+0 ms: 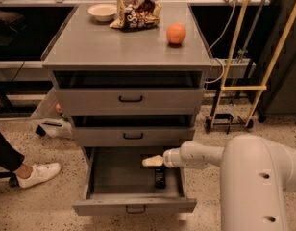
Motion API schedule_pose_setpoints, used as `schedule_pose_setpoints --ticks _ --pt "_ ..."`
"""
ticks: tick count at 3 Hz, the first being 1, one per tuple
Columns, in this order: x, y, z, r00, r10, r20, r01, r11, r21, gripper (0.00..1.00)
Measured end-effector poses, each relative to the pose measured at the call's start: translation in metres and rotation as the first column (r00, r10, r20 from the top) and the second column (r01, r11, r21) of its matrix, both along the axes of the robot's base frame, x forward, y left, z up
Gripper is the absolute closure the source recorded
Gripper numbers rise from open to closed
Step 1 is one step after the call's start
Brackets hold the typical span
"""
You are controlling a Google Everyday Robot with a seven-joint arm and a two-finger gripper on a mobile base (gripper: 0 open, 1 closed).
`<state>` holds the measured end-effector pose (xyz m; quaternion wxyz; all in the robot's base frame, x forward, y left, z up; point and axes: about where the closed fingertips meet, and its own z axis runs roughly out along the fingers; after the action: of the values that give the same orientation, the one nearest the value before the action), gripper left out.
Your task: Pick rxbar chocolate from bottom drawer and place on counter
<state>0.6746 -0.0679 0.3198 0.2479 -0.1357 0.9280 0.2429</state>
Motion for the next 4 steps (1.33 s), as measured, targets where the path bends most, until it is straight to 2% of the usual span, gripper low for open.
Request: schedule_pose_setpoints --ticks 1,2,3,4 --pt "0.01 -0.023 -0.043 0.9982 -0.055 0.022 0.057 0.995 -0.087 0.0" --pt "0.022 -0.062 -0.095 0.9937 -0.109 0.026 0.112 0.976 -0.187 0.0" --pt "0.022 -0.062 -0.095 0.9937 -0.109 0.026 0.112 0.976 -0.187 0.0" --pt "0.021 -0.051 -0.113 0.9977 -0.068 -0.002 0.067 0.988 -0.143 0.0"
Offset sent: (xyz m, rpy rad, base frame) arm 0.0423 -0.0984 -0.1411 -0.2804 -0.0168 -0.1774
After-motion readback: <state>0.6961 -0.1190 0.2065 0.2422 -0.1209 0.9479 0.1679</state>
